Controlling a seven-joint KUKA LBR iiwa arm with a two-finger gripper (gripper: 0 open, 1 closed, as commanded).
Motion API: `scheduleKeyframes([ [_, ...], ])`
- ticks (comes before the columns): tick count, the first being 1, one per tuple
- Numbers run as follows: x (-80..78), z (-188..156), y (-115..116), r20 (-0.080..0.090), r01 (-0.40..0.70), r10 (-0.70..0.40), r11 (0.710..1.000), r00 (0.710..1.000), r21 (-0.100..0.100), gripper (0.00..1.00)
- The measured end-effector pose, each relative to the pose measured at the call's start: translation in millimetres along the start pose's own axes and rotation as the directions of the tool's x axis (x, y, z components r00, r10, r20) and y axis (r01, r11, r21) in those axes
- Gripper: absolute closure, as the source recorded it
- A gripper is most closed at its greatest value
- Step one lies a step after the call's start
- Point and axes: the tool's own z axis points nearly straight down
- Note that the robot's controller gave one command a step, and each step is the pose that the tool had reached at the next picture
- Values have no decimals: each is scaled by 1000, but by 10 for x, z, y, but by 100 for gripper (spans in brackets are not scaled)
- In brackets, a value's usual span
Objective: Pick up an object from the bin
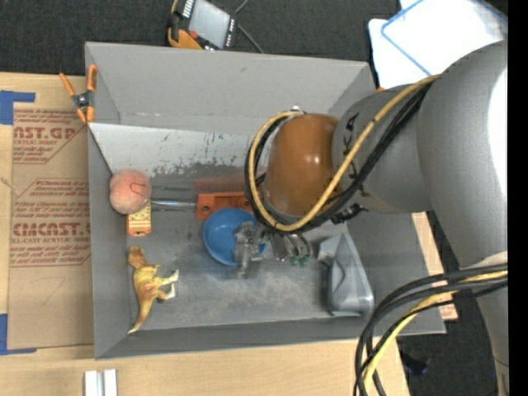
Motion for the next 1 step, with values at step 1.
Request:
scheduleKeyframes([
  [1,0,0,0,0,0,0,1000,1000,0,100],
])
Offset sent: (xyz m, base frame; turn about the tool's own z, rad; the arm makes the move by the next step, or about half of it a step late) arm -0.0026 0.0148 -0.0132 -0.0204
